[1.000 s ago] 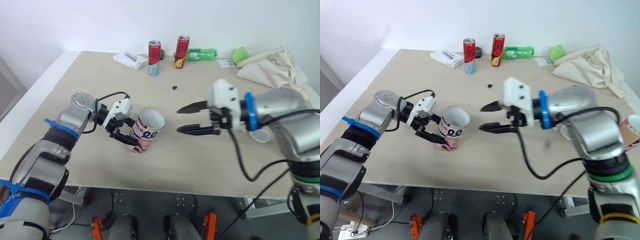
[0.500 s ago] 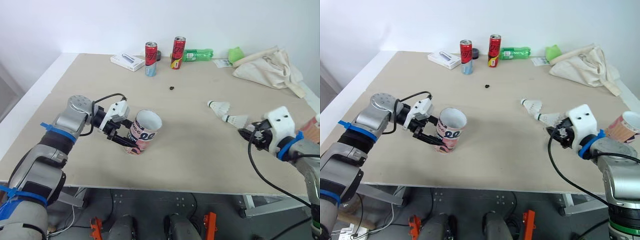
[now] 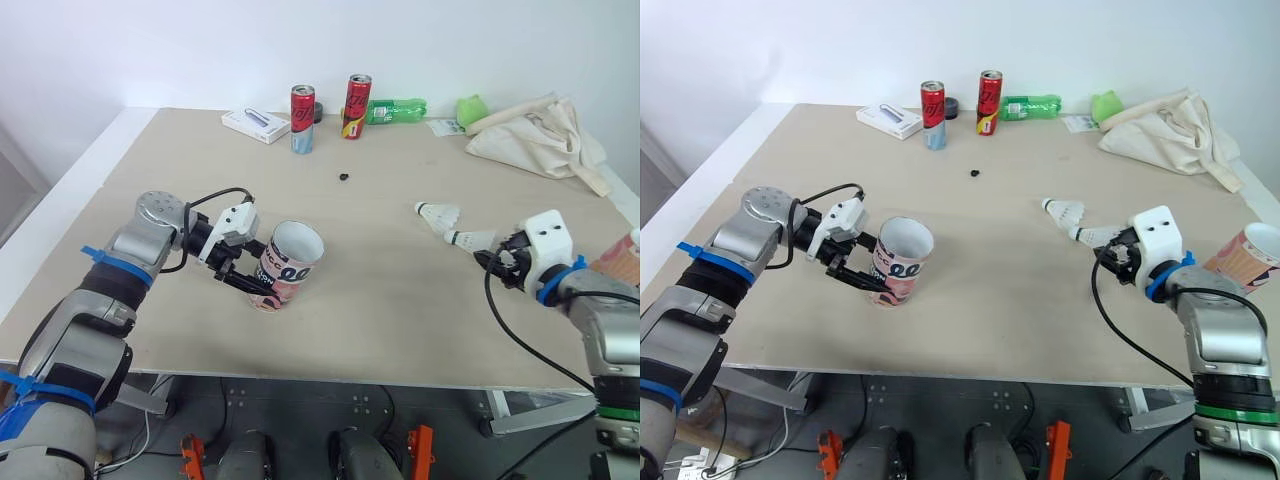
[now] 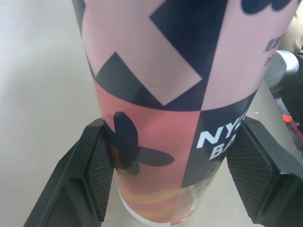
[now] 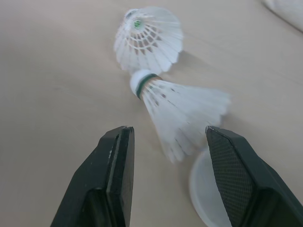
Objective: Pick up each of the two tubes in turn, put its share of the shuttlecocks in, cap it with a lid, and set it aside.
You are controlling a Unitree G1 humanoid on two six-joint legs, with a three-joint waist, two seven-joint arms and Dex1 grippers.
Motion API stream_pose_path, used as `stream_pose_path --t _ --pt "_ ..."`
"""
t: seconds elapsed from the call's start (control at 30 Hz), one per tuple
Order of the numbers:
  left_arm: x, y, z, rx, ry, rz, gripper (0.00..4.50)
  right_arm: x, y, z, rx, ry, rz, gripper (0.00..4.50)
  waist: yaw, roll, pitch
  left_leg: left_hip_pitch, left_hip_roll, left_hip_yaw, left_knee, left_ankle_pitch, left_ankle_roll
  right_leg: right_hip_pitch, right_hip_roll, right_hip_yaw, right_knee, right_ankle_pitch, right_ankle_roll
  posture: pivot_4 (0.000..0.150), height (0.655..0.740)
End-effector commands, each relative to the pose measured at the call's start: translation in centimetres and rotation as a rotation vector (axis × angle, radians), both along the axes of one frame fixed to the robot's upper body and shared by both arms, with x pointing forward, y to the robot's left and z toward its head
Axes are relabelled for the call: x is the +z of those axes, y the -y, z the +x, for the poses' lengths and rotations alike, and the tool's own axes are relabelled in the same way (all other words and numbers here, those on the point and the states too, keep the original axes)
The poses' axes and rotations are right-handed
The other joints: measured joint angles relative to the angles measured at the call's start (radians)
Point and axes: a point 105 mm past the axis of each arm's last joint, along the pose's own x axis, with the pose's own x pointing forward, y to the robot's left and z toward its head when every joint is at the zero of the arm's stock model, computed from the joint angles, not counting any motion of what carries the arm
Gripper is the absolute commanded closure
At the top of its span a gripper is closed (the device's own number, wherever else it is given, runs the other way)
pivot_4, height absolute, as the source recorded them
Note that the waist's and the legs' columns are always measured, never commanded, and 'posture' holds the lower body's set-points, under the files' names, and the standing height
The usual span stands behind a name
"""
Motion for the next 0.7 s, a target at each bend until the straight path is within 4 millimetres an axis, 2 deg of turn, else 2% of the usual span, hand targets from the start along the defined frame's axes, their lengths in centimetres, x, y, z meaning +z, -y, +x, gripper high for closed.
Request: stream_pose_path --t 0.03,0.23,0.33,0.37,0.47,0.7 --pt "-0.1 0.0 -0.1 0.002 0.005 0.010 1.46 1.3 -0.2 0.8 0.014 0.045 -0.011 1.86 0.000 0.000 0.000 0.000 0.000 0.000 0.000 0.000 0.000 0.000 0.000 0.000 0.000 0.000 -0.001 0.150 0.7400" --pt "0.0 0.0 0.0 0.007 0.006 0.005 1.46 1.2 -0.5 1.3 0.028 0.043 -0.003 1.86 0.000 0.000 0.000 0.000 0.000 0.000 0.000 0.000 0.000 0.000 0.000 0.000 0.000 0.000 0.000 0.150 0.7400" --pt "0.1 0.0 0.0 0.010 0.006 0.001 1.46 0.9 -0.6 1.3 0.033 0.034 0.000 2.65 0.000 0.000 0.000 0.000 0.000 0.000 0.000 0.000 0.000 0.000 0.000 0.000 0.000 0.000 0.000 0.150 0.7400" --pt "0.1 0.0 0.1 0.011 0.005 -0.001 1.46 0.8 -0.6 1.3 0.032 0.027 0.002 3.24 0.000 0.000 0.000 0.000 0.000 0.000 0.000 0.000 0.000 0.000 0.000 0.000 0.000 0.000 0.000 0.150 0.7400" --pt "0.1 0.0 0.1 0.013 0.004 -0.004 1.46 0.5 -1.0 1.3 0.037 0.022 0.011 4.44 0.000 0.000 0.000 0.000 0.000 0.000 0.000 0.000 0.000 0.000 0.000 0.000 0.000 0.001 0.000 0.150 0.7400" --pt "0.2 0.2 0.1 0.011 0.005 -0.012 1.46 0.6 -1.1 0.9 0.043 0.014 0.010 4.44 0.000 0.000 0.000 0.000 0.000 0.000 0.000 0.000 0.000 0.000 0.000 0.000 0.000 0.001 0.000 0.150 0.7400"
